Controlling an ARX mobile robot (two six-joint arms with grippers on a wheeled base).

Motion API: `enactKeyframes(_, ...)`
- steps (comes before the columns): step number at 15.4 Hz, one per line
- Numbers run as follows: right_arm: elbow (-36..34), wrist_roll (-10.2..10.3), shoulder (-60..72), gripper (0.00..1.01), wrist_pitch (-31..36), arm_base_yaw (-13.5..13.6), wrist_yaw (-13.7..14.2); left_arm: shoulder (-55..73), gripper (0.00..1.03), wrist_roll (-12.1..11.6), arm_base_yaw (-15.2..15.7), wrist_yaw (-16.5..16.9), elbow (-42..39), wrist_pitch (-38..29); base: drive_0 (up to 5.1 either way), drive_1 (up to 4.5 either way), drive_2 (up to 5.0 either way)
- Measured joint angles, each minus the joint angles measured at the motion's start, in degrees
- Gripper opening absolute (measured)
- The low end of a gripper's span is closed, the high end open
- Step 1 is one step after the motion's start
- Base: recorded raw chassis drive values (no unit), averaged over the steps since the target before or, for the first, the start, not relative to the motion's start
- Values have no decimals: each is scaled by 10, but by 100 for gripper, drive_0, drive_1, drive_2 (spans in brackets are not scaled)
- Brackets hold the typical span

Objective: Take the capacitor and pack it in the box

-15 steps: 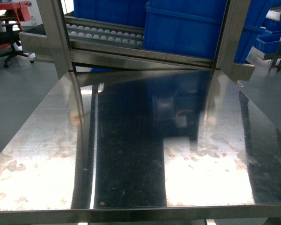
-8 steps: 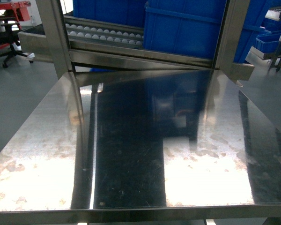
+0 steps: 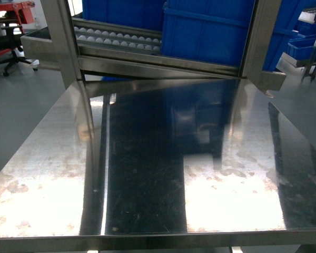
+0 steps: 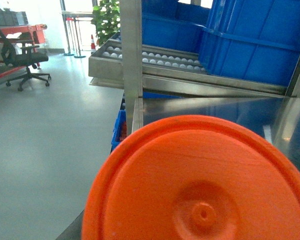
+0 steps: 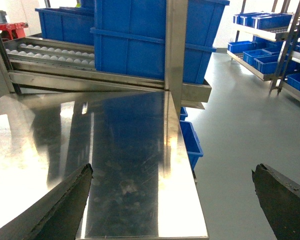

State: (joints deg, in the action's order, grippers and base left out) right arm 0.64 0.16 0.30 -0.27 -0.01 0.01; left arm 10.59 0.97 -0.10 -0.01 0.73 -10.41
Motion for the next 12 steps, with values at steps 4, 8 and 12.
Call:
enactKeyframes(4, 0, 0, 0, 98, 0, 0, 0, -100, 44, 0, 0, -1, 3, 96, 0, 0, 0)
enactKeyframes(8, 0, 0, 0, 98, 0, 0, 0, -100, 44, -1, 0, 0, 0, 108, 0, 0, 0)
enactKeyframes(12, 0, 0, 0, 98, 0, 0, 0, -100, 44, -1, 0, 0, 0, 108, 0, 0, 0)
